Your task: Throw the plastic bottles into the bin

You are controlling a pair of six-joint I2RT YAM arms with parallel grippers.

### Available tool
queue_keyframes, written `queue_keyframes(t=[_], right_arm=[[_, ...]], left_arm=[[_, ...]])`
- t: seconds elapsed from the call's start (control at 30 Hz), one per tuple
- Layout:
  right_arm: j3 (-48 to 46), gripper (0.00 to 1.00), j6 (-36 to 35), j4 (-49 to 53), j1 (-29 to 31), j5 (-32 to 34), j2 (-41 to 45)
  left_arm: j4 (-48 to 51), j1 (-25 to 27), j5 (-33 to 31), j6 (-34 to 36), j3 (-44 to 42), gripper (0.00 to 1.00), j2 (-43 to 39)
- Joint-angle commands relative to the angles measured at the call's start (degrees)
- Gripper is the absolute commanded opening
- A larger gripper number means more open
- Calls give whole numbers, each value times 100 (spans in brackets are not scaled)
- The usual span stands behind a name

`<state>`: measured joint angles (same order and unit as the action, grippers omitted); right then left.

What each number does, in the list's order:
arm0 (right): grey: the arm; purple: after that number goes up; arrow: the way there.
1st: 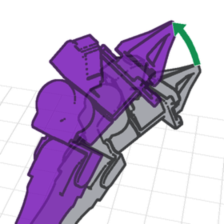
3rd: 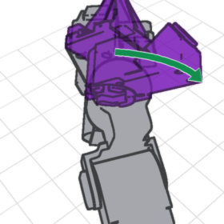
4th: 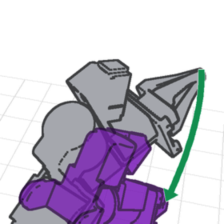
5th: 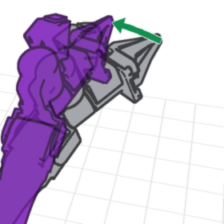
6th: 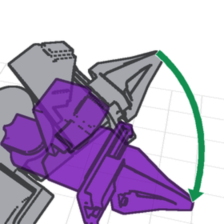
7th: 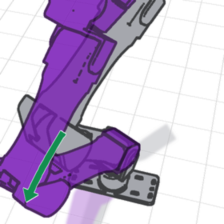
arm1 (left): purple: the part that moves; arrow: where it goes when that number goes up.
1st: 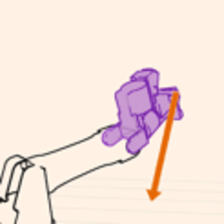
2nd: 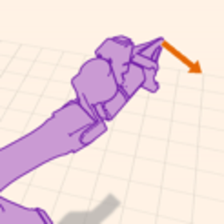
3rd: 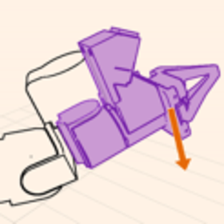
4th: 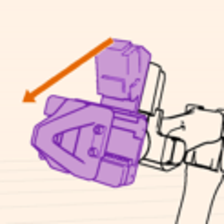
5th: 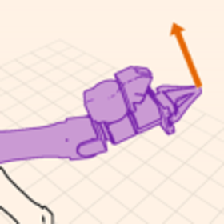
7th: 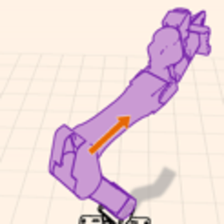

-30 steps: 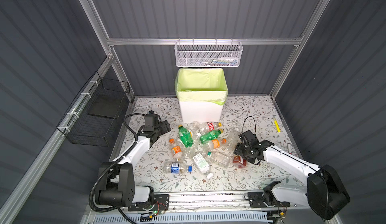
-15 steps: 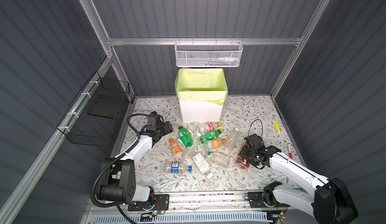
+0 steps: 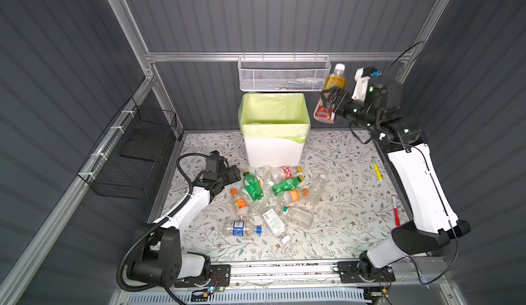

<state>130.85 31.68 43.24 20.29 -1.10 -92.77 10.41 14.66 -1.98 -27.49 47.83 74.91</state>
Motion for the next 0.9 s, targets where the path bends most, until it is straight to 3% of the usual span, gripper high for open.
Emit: queue_keyframes(t=[0.0, 0.1, 0.33, 0.57, 0.67, 0.87], right_arm=[[-126, 99, -37, 941, -409, -848, -234], [-1793, 99, 124, -97, -597, -794, 549], [-3490, 99, 302, -520, -898, -720, 1340], [-4333, 99, 599, -980, -1141, -1252, 1363], [-4485, 99, 573, -886, -1394, -1105, 1417], [-5675, 99, 741, -695, -2574, -473, 1949]], left_arm=[[254, 20, -251, -51, -1, 91, -470], [404, 33, -74, -55, 102, 92, -476], [468, 353, 82, -39, 420, 92, -160], [378, 476, 119, -55, 540, 92, 12], [395, 477, 94, -55, 567, 92, -57], [448, 474, -68, 97, 556, 94, -140]])
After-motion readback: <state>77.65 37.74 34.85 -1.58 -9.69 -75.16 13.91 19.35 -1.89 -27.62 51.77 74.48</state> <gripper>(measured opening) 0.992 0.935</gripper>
